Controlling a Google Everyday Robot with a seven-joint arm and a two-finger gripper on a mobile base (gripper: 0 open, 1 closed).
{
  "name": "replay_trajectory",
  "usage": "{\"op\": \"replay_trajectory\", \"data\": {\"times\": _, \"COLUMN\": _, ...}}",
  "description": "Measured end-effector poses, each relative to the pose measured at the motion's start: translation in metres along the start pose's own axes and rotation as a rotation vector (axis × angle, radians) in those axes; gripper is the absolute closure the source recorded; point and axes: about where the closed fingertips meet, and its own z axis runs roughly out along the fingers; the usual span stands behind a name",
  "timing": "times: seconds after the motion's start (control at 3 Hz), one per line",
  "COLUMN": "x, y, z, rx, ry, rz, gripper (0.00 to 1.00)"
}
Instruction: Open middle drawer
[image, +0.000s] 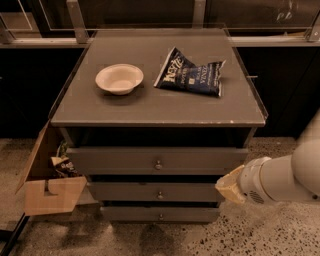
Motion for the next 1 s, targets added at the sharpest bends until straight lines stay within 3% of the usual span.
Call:
{"op": "replay_trajectory", "data": {"times": 0.33, "x": 0.000, "y": 0.000, "z": 0.000, "rx": 0.000, "ry": 0.000, "rz": 0.000, "gripper": 0.94}}
{"op": "replay_trajectory", "data": {"times": 1.0, "x": 0.033, "y": 0.007, "z": 0.048, "rx": 0.103, "ry": -0.024, "rz": 0.126, "gripper": 1.00}}
